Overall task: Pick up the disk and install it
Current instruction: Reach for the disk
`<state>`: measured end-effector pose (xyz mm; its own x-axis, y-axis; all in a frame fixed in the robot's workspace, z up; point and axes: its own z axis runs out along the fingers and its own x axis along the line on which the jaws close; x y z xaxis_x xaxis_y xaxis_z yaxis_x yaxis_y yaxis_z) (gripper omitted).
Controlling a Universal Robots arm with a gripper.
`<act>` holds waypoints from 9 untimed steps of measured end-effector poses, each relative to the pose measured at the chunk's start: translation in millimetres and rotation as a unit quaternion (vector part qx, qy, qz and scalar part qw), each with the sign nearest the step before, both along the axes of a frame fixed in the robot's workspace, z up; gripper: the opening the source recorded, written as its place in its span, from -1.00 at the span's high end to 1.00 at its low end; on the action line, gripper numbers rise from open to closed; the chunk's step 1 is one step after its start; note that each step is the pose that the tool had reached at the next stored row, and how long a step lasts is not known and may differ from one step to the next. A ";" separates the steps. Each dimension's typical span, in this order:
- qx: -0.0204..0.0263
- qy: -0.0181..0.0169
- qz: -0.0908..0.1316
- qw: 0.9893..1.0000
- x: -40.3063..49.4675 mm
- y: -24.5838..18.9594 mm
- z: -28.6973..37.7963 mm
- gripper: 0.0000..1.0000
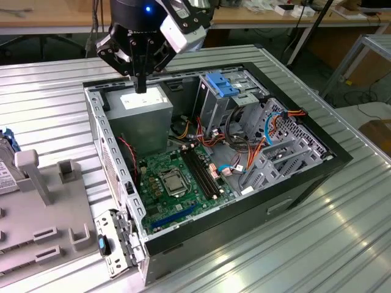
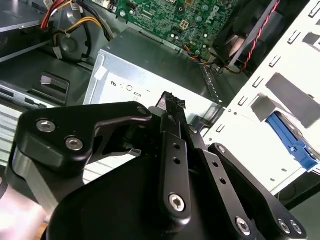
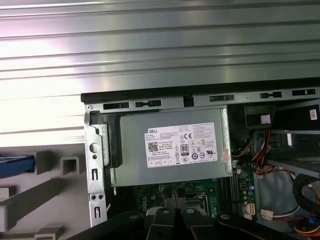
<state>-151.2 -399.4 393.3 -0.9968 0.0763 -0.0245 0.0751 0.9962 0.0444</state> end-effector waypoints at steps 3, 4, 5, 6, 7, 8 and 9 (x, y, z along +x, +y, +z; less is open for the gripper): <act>0.000 0.000 0.000 1.000 -5.0 -0.1 0.0 0.79; 0.000 0.000 0.000 1.000 -6.3 -0.1 0.0 0.79; 0.000 0.000 0.000 1.000 -9.1 -0.2 0.0 0.79; 0.000 0.000 0.000 1.000 -11.8 -0.2 0.0 0.79; 0.000 0.000 0.000 1.000 -14.4 -0.2 0.0 0.79; 0.000 0.000 0.000 1.000 -16.3 -0.2 0.0 0.79; 0.000 0.000 0.000 1.000 -19.3 -0.3 0.0 0.79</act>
<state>-170.5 -399.7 393.3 -0.9968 0.0763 -0.0245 0.0751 0.9962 0.0444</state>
